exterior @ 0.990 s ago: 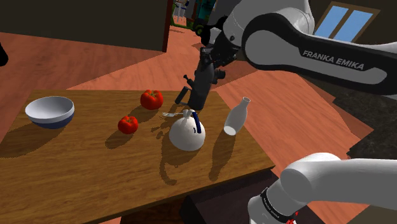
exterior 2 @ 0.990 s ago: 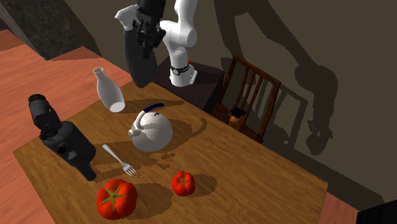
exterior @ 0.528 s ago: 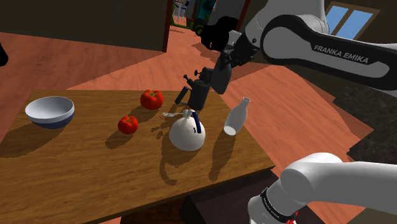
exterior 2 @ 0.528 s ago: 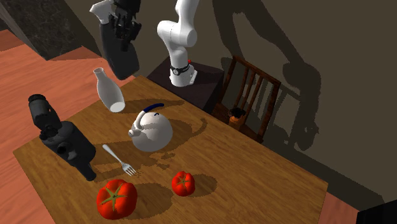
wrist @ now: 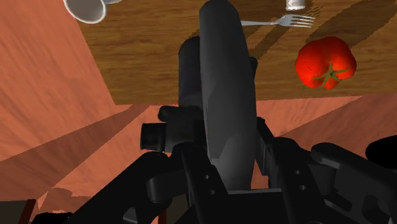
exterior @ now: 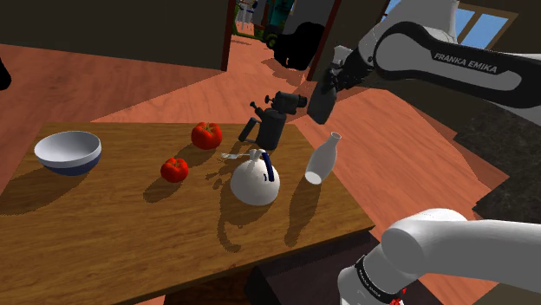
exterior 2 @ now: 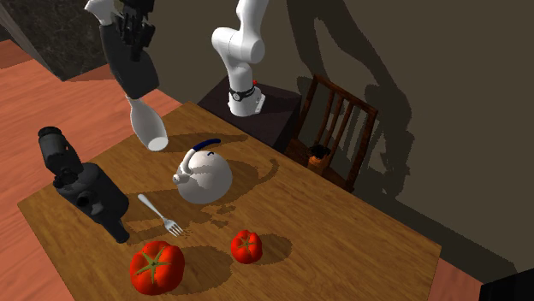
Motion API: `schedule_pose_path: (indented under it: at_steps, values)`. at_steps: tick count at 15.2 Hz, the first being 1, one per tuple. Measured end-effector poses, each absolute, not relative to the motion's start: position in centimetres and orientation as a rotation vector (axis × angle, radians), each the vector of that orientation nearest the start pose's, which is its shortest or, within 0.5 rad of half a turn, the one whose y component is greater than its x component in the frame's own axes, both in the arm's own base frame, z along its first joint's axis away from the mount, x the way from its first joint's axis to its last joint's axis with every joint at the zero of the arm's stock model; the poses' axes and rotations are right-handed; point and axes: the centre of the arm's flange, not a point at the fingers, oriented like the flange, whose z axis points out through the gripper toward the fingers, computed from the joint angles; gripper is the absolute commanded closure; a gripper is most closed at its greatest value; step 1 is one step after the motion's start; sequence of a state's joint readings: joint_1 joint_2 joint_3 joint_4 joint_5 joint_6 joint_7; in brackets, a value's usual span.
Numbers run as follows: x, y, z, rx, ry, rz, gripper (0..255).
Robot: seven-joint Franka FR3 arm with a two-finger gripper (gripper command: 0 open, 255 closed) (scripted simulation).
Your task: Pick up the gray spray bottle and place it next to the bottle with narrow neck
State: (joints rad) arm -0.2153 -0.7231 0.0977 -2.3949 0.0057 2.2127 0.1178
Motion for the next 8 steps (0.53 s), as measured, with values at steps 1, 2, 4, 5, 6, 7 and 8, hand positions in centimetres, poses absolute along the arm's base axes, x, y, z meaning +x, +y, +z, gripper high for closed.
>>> schedule_pose_path:
  at_steps: [1,2,4,5,6,7,8]
  values:
    - [37.4,-4.6,62.1,-3.067,0.376,-0.851,255]
    - [37.3,-6.0,62.1,-3.067,0.377,-0.851,255]
    - [37.4,-8.6,62.1,-3.067,0.376,-0.851,255]
    - [37.4,-10.0,62.3,-3.067,0.377,-0.851,255]
    - [37.3,-11.4,62.4,-3.066,0.377,-0.851,255]
    - [37.2,-12.8,62.0,-3.066,0.377,-0.851,255]
    - [37.0,-14.1,62.2,-3.066,0.376,-0.851,255]
